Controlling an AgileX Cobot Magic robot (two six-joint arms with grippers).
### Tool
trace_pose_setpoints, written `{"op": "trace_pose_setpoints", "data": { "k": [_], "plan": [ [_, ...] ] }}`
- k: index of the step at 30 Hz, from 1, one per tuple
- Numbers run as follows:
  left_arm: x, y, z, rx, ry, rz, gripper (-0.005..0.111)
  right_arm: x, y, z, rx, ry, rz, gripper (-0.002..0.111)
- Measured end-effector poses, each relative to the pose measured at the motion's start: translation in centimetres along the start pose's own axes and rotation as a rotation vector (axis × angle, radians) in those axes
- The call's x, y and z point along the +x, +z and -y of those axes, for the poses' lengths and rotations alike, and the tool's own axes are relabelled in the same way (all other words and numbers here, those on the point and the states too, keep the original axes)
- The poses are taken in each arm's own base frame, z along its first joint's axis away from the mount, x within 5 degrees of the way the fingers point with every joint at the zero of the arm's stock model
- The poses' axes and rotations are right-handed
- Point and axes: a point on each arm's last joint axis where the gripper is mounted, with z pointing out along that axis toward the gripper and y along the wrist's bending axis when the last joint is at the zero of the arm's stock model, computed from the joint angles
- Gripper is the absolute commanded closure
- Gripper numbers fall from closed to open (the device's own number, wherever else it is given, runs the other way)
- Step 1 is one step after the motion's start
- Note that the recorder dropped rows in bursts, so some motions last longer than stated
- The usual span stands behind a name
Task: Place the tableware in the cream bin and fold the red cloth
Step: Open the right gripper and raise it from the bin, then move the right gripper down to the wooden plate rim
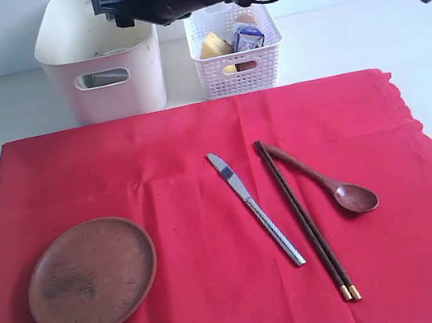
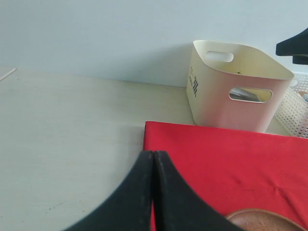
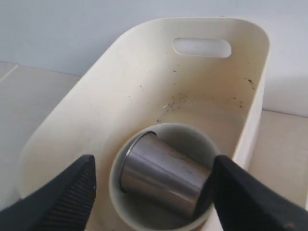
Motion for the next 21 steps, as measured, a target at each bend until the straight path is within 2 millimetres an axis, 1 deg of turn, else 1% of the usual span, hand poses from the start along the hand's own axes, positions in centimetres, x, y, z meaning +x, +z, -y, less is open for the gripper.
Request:
{"op": "trace_pose_setpoints", "data": {
  "k": [3,8,13,17,19,21],
  "plan": [
    [0.0,0.0,0.0,0.000,0.000,0.000,0.105,-1.2,-1.2,-0.8,-0.024,-0.014,0.009,0.052],
    [0.0,0.0,0.0,0.000,0.000,0.000,0.105,-3.2,-3.6,-2.0,-0.049,-0.110,0.019,0.075],
    [0.0,0.0,0.0,0.000,0.000,0.000,0.105,-4.6,-5.9,-3.3,-0.088,-0.174,-0.008,0.093],
    [0.0,0.0,0.0,0.000,0.000,0.000,0.105,-5.3,-7.3,-4.0,-0.114,-0.205,-0.030,0.103],
    [0.0,0.0,0.0,0.000,0.000,0.000,0.105,-5.4,-7.7,-4.1,-0.117,-0.221,-0.039,0.108],
    [0.0,0.0,0.0,0.000,0.000,0.000,0.105,-5.5,-8.1,-4.3,-0.118,-0.229,-0.055,0.108]
  ]
}}
